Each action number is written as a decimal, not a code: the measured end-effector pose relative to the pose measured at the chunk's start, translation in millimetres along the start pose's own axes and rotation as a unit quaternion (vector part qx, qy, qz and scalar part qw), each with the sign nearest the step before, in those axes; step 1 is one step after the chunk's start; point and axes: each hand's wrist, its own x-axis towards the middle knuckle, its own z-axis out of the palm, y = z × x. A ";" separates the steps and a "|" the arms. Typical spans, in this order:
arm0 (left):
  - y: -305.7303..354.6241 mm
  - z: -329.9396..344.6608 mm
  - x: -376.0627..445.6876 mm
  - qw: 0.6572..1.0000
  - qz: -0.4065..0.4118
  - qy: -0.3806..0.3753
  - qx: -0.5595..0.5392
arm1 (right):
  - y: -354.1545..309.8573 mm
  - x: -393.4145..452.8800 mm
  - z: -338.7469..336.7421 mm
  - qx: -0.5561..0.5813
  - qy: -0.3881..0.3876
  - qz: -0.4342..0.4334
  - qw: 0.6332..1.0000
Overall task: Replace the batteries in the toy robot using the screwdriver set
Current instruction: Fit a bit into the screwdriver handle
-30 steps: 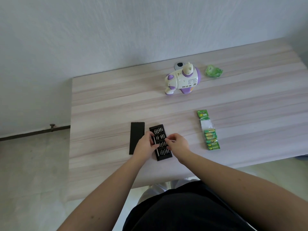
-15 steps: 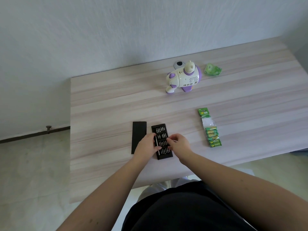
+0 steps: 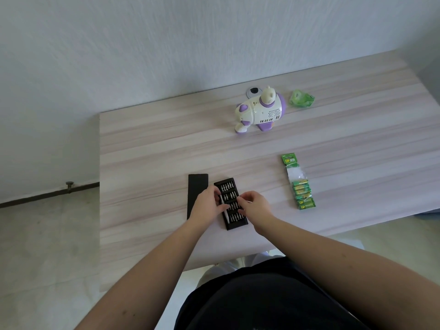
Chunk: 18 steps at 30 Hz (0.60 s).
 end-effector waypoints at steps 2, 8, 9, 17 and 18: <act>1.0 1.5 -1.6 1.000 -0.001 0.012 -0.005 | -0.2 -0.3 -1.2 0.000 -0.004 -0.002 1.000; 4.3 5.9 -11.0 0.998 -0.015 0.040 -0.046 | 1.0 -4.2 -4.8 -0.054 -0.011 -0.024 0.998; 4.4 6.2 -11.7 0.996 -0.023 0.050 -0.064 | 2.4 -3.8 -5.8 -0.052 -0.006 -0.019 0.998; 5.6 5.2 -16.4 0.976 -0.075 0.087 -0.183 | 9.3 -6.5 -4.4 0.028 -0.040 0.031 0.998; 6.8 3.5 -16.2 0.974 -0.074 0.092 -0.193 | 9.0 -7.6 -3.3 0.038 -0.043 0.036 0.998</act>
